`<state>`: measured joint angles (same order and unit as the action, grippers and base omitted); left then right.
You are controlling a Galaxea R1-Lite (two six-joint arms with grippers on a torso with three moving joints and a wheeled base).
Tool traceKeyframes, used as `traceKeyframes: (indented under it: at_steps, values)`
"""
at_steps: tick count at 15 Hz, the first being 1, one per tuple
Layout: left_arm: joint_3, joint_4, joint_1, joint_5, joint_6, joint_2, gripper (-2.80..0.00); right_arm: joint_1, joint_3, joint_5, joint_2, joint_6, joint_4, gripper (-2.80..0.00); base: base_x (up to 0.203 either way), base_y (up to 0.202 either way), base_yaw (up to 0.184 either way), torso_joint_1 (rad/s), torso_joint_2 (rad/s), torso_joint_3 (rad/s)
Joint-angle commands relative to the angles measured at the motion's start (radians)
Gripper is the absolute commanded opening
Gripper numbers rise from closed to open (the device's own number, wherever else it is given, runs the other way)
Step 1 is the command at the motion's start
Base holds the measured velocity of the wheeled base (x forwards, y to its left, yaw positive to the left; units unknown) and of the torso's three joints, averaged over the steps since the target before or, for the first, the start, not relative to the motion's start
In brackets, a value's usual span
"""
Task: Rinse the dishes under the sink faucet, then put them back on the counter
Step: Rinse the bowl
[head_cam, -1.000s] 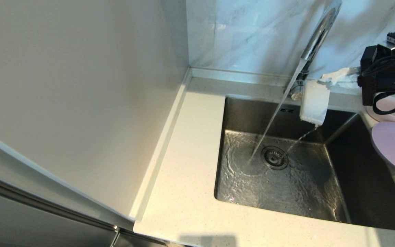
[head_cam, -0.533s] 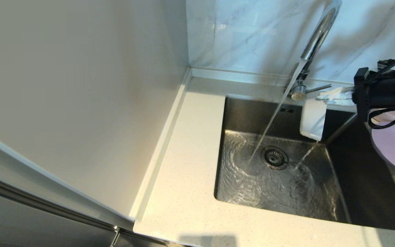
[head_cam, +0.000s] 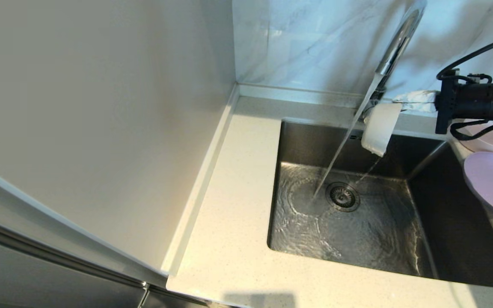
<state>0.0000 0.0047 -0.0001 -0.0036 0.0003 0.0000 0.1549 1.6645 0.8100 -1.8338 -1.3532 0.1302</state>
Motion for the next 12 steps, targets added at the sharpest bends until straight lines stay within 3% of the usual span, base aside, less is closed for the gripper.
traceKeyframes:
  at_steps: [1, 12]
  values:
    - [0.0, 0.0, 0.0, -0.001, 0.0, 0.0, -2.8, -0.001, 0.011, 0.008, -0.008, -0.009, 0.0, -2.8, 0.0, 0.0, 0.0, 0.0, 0.0, 0.0]
    - [0.0, 0.0, 0.0, 0.0, 0.0, 0.0, -2.8, -0.05, 0.015, 0.051, -0.008, -0.006, -0.03, -2.8, 0.0, 0.0, 0.0, 0.0, 0.0, 0.0]
